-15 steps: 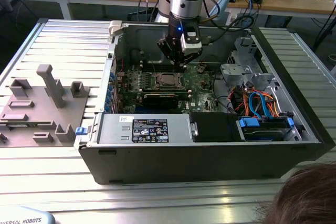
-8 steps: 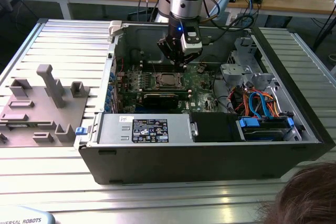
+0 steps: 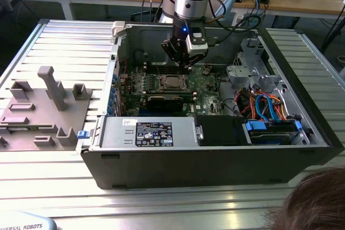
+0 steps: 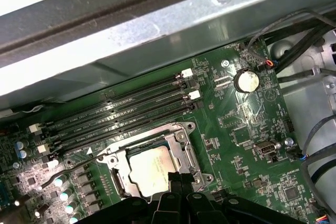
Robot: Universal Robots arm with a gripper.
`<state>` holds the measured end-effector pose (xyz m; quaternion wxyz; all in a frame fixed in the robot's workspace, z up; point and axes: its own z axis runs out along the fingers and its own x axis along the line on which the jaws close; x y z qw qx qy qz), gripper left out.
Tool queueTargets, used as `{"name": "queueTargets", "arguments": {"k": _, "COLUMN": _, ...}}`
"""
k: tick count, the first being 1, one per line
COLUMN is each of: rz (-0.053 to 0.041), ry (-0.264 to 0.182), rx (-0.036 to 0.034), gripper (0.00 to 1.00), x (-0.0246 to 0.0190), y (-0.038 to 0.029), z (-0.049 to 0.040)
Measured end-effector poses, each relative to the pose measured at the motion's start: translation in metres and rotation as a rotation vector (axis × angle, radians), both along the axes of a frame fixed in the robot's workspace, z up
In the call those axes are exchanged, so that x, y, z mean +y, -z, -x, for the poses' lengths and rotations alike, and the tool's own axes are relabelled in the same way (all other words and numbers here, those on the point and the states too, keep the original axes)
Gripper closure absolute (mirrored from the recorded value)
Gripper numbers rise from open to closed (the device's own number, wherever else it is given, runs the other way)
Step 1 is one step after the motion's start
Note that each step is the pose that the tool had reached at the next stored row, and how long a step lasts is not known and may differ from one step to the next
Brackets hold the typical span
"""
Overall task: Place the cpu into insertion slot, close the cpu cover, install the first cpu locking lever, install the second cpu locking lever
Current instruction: 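Install the first cpu locking lever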
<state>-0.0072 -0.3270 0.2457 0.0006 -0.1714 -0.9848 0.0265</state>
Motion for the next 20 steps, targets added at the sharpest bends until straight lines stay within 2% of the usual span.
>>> {"name": "queueTargets", "arguments": {"k": 20, "rz": 0.0, "ry": -0.028, "rx": 0.0, "gripper": 0.89, "x": 0.0, "y": 0.0, "z": 0.0}}
